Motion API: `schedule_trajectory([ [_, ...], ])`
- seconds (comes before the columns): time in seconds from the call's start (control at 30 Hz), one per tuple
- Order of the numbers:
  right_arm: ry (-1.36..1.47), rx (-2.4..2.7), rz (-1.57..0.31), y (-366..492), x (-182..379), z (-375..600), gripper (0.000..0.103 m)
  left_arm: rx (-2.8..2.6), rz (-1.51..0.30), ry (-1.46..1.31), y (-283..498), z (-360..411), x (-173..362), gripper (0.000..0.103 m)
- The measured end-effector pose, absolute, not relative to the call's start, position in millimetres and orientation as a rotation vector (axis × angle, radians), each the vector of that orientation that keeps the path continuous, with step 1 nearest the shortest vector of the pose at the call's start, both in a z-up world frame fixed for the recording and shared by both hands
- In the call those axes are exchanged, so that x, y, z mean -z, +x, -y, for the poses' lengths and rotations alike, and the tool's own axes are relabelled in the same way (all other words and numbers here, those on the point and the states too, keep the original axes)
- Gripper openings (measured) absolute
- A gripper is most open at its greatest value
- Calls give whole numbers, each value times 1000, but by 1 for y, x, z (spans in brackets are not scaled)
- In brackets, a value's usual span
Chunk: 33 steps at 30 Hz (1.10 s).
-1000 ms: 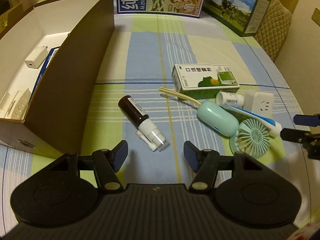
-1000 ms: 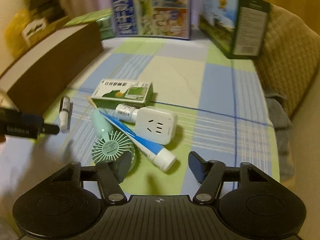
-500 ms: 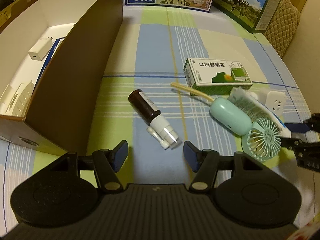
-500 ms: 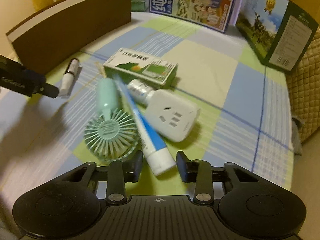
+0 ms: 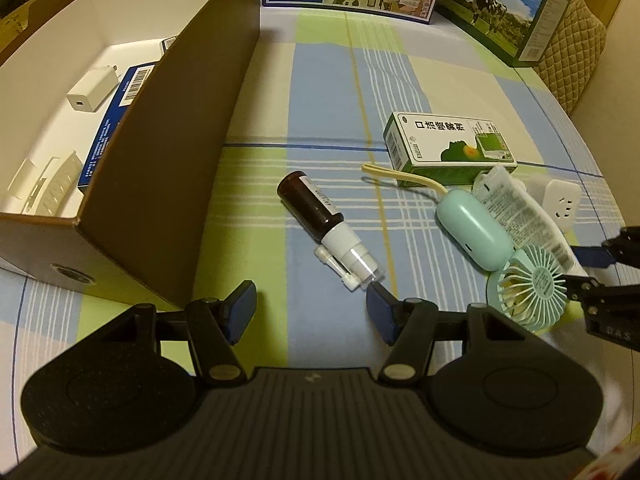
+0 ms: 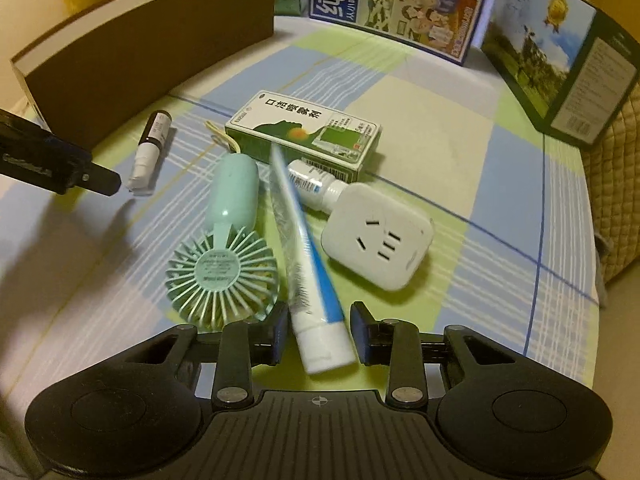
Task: Organize rigid objects
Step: 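Grasp the white toothpaste tube with the right tool while the left tool grasps the brown medicine bottle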
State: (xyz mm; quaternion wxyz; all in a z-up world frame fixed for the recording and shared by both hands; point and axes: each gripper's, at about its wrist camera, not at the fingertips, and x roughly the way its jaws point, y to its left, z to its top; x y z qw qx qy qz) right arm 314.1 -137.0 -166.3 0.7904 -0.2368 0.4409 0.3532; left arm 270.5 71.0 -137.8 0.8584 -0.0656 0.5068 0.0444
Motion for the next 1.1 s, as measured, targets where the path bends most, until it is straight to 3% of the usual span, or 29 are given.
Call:
schedule_trajectory([
  [0.57, -565, -819, -753, 277, 155, 138, 25, -89, -1054, -147, 269, -69, 139, 54],
  [1.1, -190, -518, -784, 308, 112, 206, 26, -80, -1012, -153, 302, -63, 141, 54],
])
